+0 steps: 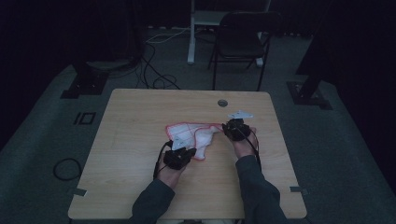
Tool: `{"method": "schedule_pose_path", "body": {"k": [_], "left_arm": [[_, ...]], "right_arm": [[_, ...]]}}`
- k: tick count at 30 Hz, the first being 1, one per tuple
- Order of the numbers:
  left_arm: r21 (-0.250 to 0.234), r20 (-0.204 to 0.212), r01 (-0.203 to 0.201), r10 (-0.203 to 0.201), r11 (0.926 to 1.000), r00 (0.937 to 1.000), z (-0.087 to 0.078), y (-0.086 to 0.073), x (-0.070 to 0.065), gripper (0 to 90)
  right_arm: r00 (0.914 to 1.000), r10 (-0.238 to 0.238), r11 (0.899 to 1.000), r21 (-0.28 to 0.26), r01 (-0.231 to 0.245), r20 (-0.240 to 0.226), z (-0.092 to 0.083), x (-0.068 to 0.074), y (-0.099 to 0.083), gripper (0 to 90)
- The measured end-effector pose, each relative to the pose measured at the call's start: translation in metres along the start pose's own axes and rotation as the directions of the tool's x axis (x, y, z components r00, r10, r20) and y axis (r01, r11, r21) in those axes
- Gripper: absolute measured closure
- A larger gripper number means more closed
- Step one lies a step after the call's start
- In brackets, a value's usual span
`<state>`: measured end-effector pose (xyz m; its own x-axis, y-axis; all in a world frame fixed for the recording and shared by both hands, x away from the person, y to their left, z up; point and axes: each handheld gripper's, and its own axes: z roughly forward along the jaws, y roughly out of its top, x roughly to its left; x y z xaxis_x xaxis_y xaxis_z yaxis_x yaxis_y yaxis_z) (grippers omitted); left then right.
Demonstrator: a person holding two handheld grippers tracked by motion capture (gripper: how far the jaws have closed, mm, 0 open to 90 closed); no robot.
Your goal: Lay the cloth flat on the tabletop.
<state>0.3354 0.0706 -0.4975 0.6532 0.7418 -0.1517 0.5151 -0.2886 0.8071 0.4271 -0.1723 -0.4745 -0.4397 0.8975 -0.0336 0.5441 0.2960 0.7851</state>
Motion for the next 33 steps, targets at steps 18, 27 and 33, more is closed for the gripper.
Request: {"method": "schedule_pose_path", "body": {"k": [18,27,33], "left_arm": [[0.014,0.033,-0.034,0.033,0.9993,0.9989,0.012,-0.009,-0.023,90.0],[-0.007,0.058,-0.068,0.068,0.9977,0.9960,0.010,-0.010,-0.030,90.0],[-0.018,0.057,-0.070,0.071,0.9974,0.9958,0.006,-0.009,-0.027,90.0]], "right_arm": [[0.9839,-0.058,0.998,-0.040,0.052,-0.169,-0.037,0.045,-0.022,67.9],[0.9667,-0.031,0.999,0.023,0.038,-0.254,-0.014,0.061,-0.025,64.3],[0.9528,0.008,0.997,0.072,0.015,-0.304,0.002,0.064,-0.025,87.5]]}}
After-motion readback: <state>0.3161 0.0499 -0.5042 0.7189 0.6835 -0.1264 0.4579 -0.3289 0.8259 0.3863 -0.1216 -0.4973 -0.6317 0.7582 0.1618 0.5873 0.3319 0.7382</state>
